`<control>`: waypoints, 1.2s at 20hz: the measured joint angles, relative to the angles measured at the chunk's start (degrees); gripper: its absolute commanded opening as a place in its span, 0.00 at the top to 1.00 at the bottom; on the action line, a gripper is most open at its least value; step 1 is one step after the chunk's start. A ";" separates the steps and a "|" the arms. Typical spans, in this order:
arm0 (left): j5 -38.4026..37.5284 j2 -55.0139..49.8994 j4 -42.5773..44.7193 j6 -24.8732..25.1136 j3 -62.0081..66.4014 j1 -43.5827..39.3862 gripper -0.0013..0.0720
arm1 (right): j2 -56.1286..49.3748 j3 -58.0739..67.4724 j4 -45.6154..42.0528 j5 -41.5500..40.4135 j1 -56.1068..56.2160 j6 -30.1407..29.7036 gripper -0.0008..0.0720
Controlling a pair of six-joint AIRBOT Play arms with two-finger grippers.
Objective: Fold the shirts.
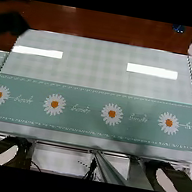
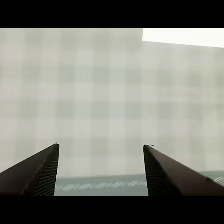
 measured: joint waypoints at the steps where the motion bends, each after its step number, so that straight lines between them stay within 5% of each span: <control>1: -0.61 1.14 -1.86 0.79 3.58 0.00 0.15 | 3.82 0.00 2.12 1.73 2.64 -0.66 0.96; 6: -7.74 6.40 -6.03 2.58 11.54 -0.04 0.15 | 13.73 -0.11 13.27 17.66 16.26 -1.42 0.96; 10: -17.20 7.74 -6.88 2.95 9.94 -0.04 0.15 | 8.61 -0.79 19.78 28.02 27.45 -1.25 0.96; 18: -17.81 8.24 -7.87 4.76 -11.58 -0.04 0.15 | -16.31 -9.88 20.74 25.27 42.51 -1.40 0.95; 19: -16.17 8.24 -8.35 4.98 -15.08 -0.02 0.15 | -18.78 -10.49 20.85 23.80 43.04 -0.92 0.91; 21: -11.93 8.20 -10.05 5.38 -22.43 -0.04 0.15 | -22.08 -11.19 20.72 21.03 43.45 -0.15 0.51; 22: -9.75 8.11 -11.45 5.86 -26.01 -0.04 0.14 | -22.97 -11.37 20.52 20.02 43.34 -0.13 0.41; 24: -5.51 7.78 -14.40 7.34 -32.37 -0.02 0.14 | -23.41 -11.54 20.48 19.21 42.40 0.22 0.39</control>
